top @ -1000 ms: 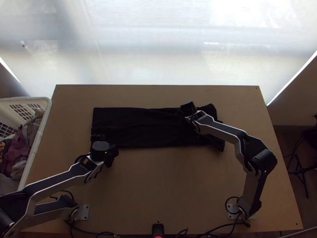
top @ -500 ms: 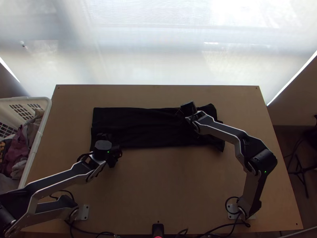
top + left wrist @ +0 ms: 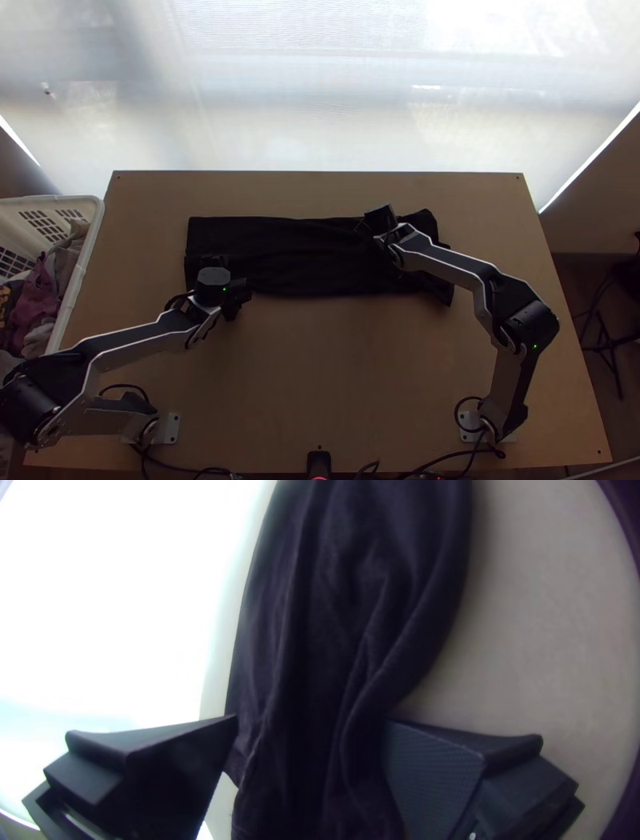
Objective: Fold the t-shirt
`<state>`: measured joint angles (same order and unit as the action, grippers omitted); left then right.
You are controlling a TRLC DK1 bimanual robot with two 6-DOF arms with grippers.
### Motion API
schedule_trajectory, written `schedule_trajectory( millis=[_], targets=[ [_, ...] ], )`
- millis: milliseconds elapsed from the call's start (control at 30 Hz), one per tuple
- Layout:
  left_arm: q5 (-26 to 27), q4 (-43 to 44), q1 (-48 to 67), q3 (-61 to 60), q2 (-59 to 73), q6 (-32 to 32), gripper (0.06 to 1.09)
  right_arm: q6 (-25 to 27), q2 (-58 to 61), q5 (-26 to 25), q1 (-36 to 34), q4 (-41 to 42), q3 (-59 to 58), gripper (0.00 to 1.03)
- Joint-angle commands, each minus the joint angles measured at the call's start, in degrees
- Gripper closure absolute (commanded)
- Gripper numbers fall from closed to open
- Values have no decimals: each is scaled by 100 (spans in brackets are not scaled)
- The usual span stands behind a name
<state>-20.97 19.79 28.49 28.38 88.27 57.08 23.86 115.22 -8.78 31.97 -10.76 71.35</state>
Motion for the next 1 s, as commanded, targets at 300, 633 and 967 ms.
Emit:
schedule_trajectory(
  millis=[300,633,967],
  targets=[
    [84,-54,-300,405,533,110,17,-101,-175,34,47,4,-218,100],
    [427,-872,-441,783,358,-645,83,-268,-342,78,64,-22,-359,100],
    [436,-1830,-669,1381,-943,-338,95,-285,-430,113,-24,-110,-201,100]
  ],
)
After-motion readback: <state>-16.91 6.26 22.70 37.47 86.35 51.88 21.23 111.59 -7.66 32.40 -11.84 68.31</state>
